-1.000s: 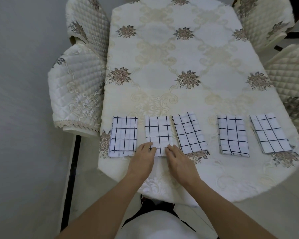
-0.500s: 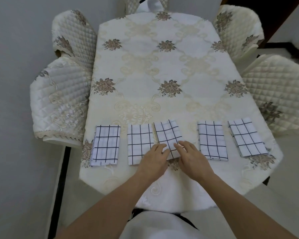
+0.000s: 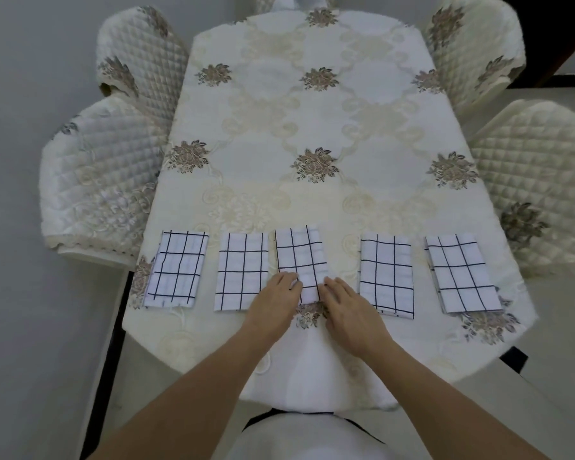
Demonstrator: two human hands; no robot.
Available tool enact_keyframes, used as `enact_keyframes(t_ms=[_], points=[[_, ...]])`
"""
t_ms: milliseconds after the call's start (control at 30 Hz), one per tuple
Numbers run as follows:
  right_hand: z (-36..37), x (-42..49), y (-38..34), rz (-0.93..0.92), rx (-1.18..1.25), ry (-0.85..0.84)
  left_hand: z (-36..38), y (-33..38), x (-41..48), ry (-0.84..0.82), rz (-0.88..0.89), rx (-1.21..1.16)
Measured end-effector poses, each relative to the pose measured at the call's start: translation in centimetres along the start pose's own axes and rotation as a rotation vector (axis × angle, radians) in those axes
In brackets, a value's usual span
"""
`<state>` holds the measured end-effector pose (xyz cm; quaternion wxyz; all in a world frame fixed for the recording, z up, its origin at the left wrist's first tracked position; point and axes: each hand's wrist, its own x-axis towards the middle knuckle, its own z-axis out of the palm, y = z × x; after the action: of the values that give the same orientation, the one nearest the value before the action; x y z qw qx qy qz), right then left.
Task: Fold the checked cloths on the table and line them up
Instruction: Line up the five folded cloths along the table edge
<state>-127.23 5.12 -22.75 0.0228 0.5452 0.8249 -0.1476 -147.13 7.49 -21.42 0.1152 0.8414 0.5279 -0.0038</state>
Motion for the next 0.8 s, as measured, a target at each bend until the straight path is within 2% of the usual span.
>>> enact_keyframes(t_ms=[167,633,800], points=[[-0.2,-0.1,-0.3,0.013,0.026,0.026,0.8,-0.1,0.2,0.03,0.001,-0.087],[1.4,-2.4,-2.5,0.096,0.082,0.11,1.4,0.4,0.6,0.067,0.144,-0.119],[0.2,-1.5,-2.3,0.109,0.044,0.163,1.1,0.2,0.4,0.104,0.099,-0.111]])
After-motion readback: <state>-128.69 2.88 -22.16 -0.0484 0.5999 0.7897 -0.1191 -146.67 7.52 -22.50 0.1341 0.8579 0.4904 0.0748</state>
